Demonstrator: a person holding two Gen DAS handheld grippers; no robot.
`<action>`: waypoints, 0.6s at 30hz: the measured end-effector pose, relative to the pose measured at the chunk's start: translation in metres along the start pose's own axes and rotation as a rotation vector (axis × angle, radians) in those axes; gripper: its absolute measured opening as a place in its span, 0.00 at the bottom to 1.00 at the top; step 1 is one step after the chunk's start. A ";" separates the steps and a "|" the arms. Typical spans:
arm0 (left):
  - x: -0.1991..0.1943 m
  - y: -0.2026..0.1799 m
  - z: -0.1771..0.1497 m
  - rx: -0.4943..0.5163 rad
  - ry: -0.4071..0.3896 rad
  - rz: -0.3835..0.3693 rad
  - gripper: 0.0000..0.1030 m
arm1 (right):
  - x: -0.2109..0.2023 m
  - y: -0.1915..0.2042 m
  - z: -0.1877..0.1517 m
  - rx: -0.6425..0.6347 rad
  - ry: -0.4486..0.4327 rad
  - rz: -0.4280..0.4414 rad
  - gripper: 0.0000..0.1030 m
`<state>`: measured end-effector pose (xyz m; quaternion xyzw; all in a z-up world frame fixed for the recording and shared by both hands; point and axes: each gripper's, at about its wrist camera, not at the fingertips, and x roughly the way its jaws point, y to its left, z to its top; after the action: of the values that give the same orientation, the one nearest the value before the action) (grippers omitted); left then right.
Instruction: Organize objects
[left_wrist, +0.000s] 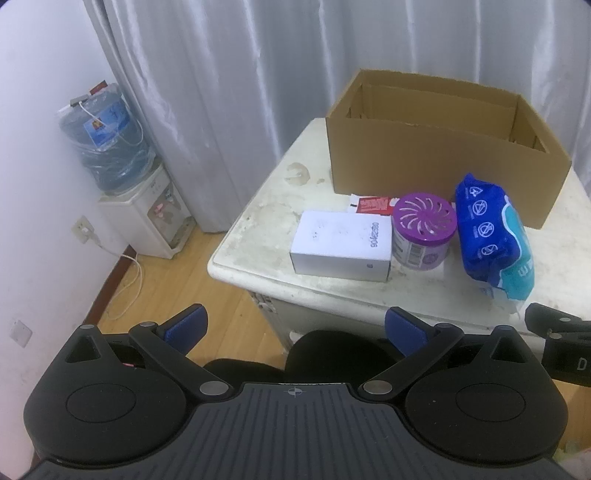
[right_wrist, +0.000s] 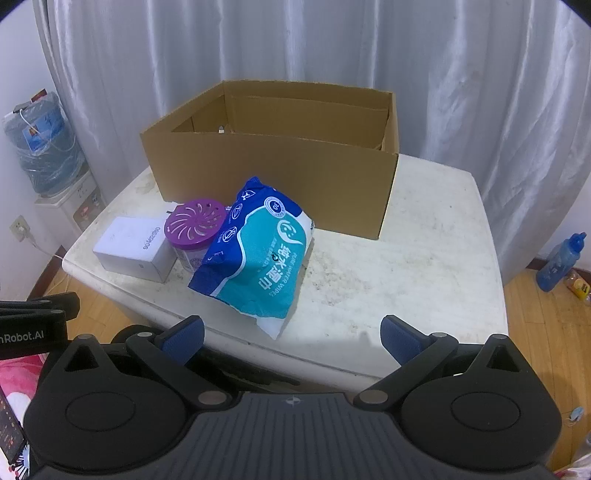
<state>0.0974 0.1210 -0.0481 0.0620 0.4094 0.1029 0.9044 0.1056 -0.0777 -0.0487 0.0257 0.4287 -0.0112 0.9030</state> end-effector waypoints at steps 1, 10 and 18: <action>0.000 0.000 0.000 -0.001 -0.001 -0.002 1.00 | 0.000 0.000 0.000 -0.001 -0.001 -0.001 1.00; -0.002 -0.001 0.000 0.008 -0.004 -0.004 1.00 | 0.000 -0.001 0.001 0.000 0.001 -0.004 1.00; -0.002 -0.001 0.001 0.006 -0.004 -0.004 1.00 | 0.000 -0.001 0.001 0.000 0.003 -0.003 1.00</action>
<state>0.0969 0.1195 -0.0463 0.0643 0.4080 0.0998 0.9052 0.1062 -0.0790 -0.0484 0.0250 0.4301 -0.0127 0.9023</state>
